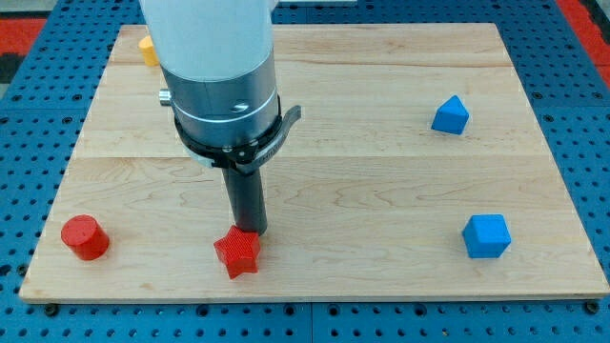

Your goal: Place the arm below to the blue triangle

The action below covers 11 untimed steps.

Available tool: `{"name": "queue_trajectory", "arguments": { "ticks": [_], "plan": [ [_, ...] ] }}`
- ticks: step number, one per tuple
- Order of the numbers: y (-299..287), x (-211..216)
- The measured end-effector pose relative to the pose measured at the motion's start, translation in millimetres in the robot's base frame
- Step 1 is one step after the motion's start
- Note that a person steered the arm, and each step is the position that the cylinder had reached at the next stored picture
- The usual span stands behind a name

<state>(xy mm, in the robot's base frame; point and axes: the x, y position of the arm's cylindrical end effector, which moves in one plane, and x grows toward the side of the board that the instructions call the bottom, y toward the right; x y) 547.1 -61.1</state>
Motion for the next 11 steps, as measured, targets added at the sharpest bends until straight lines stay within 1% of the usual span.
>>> {"name": "queue_trajectory", "arguments": {
  "ticks": [2, 3, 4, 6, 7, 8, 9, 10, 11],
  "plan": [
    [0, -2],
    [7, -49],
    [48, -80],
    [210, -103],
    [296, -160],
    [331, -211],
    [331, -213],
    [316, -185],
    [305, -171]
  ]
}}
